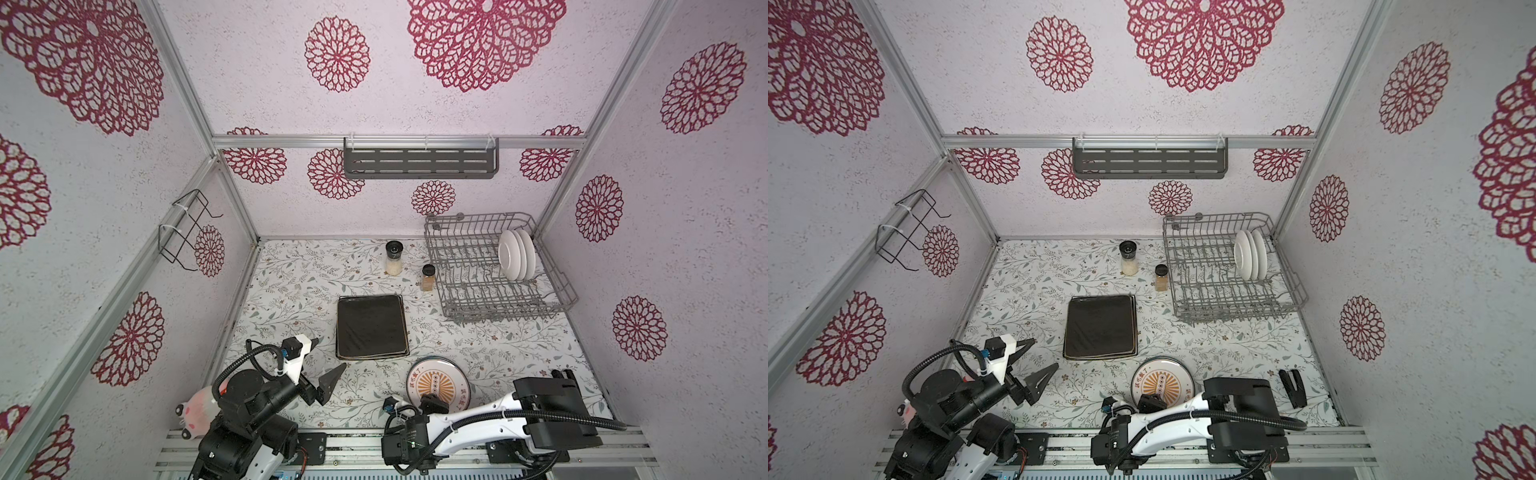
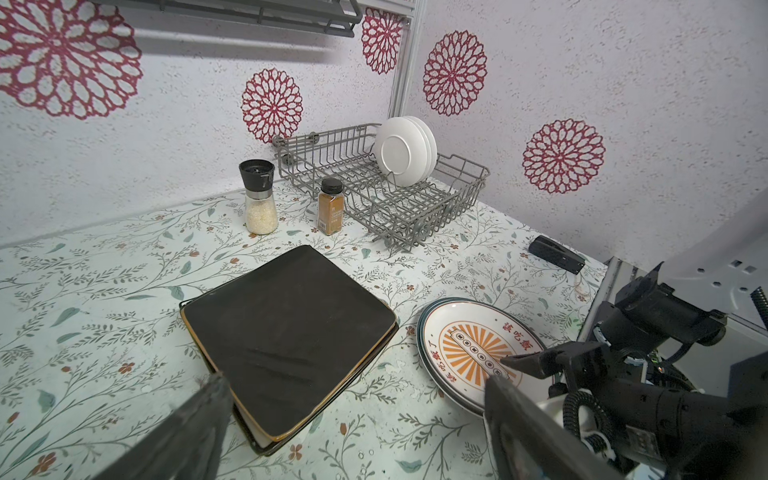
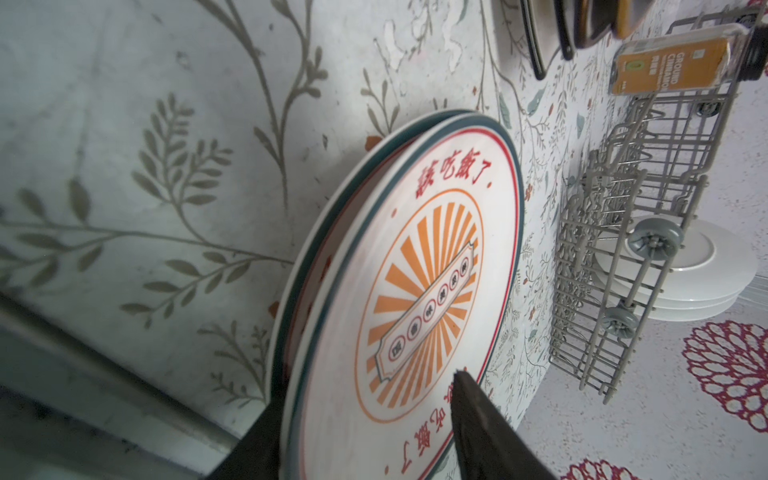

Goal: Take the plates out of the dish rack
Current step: 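Lower the held plate on its edge onto the sunburst plate, then open the right gripper, laying the plate flat on the sunburst plate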

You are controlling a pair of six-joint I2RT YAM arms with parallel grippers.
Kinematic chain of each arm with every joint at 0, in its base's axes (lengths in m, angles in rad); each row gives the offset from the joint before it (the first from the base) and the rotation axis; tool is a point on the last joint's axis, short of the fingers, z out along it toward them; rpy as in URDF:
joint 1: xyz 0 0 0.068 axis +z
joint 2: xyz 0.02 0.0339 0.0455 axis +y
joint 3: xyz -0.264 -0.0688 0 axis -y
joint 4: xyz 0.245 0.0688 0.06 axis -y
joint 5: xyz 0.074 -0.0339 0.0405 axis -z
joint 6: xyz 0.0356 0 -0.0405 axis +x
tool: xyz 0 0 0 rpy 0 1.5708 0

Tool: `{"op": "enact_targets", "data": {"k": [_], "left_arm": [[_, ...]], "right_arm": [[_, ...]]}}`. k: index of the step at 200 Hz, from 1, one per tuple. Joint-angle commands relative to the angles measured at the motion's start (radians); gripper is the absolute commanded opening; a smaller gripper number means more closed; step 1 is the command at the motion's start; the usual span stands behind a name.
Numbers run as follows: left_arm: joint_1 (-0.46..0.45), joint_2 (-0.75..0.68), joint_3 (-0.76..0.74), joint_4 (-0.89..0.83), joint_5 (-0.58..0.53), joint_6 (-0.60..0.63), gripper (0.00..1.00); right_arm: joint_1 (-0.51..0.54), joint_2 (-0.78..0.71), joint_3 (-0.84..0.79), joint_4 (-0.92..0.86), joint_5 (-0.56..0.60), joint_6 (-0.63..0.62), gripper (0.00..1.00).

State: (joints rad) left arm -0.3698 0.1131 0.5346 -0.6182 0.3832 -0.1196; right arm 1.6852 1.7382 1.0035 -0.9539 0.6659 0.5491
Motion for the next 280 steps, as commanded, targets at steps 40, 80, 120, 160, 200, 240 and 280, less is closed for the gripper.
{"op": "enact_targets", "data": {"k": [40,80,120,160,200,240,280], "left_arm": [[-0.010,0.000,-0.007,0.006,0.001,0.023,0.97],[-0.011,-0.005,-0.007,0.006,-0.001,0.022,0.97],[-0.011,-0.014,-0.006,0.005,0.000,0.024,0.97],[-0.012,-0.025,-0.007,0.006,-0.001,0.024,0.97],[-0.011,-0.036,-0.007,0.006,-0.001,0.023,0.97],[-0.012,-0.044,-0.007,0.006,0.000,0.023,0.97],[-0.014,-0.047,-0.008,0.006,0.002,0.024,0.97]], "right_arm": [[-0.015,-0.057,0.010,0.010,-0.058,-0.040,0.58],[-0.025,-0.078,0.028,-0.001,-0.075,-0.051,0.58],[-0.026,-0.075,0.048,-0.027,-0.086,-0.064,0.59],[-0.026,-0.082,0.050,-0.044,-0.121,-0.063,0.59],[-0.026,-0.092,0.055,-0.046,-0.141,-0.075,0.60],[-0.026,-0.082,0.058,-0.063,-0.141,-0.067,0.61],[-0.028,-0.107,0.067,-0.066,-0.114,-0.026,0.63]]}}
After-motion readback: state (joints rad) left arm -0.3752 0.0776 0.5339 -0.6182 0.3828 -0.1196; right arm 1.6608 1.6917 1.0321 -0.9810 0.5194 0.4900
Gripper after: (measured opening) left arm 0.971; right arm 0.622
